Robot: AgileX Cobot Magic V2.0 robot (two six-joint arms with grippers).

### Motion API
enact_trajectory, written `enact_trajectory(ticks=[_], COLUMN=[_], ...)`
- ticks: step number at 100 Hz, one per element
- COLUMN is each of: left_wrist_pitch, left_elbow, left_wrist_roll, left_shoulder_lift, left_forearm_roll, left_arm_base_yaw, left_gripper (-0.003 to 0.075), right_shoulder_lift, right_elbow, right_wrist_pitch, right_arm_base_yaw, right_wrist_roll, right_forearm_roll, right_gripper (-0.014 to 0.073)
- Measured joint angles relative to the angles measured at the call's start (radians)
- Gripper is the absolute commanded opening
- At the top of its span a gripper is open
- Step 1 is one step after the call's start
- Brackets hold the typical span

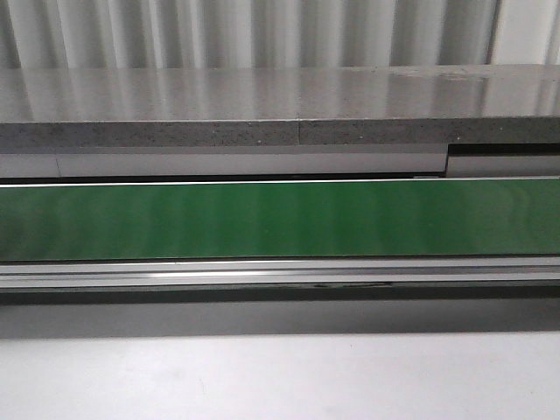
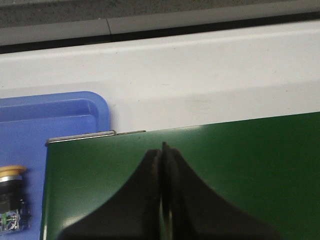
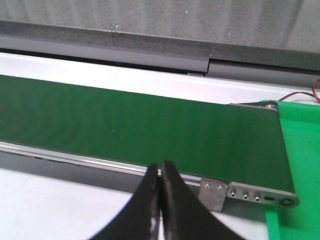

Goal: Move button from right to left
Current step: 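Lower the button into the blue tray and open the left gripper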

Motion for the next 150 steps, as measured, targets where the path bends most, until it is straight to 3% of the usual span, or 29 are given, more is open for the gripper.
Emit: enact_trajectory(ticks=[46, 78, 121, 134, 150], left_wrist_pitch=[-0.180, -0.142, -0.186, -0.270, -0.325], left_elbow=[0.349, 0.514, 0.661, 0.725, 0.815], left_wrist_roll=[-0.004, -0.006, 0.012, 0.018, -0.072], left_shoulder_lift=[-0.459, -0.740, -0.930, -0.987, -1.096], left_forearm_roll=[-0.125, -0.128, -0.128, -0.043, 0.062], left_arm_base_yaw=[-0.009, -0.009, -0.009, -0.009, -0.009], left_gripper=[-0.0020, -0.0020, -0.0020, -0.0020, -0.0020], right_shoulder_lift=[0.000, 0.000, 0.000, 0.000, 0.000], right_elbow=[0.000, 0.000, 0.000, 0.000, 0.000], right_wrist_pitch=[0.000, 0.000, 0.000, 0.000, 0.000], right_arm_base_yaw=[0.000, 0.000, 0.000, 0.000, 0.000], right_wrist_roll=[0.000, 0.000, 0.000, 0.000, 0.000], right_forearm_roll=[0.000, 0.000, 0.000, 0.000, 0.000], right_gripper=[-0.0067, -0.0067, -0.0067, -0.0067, -0.0067])
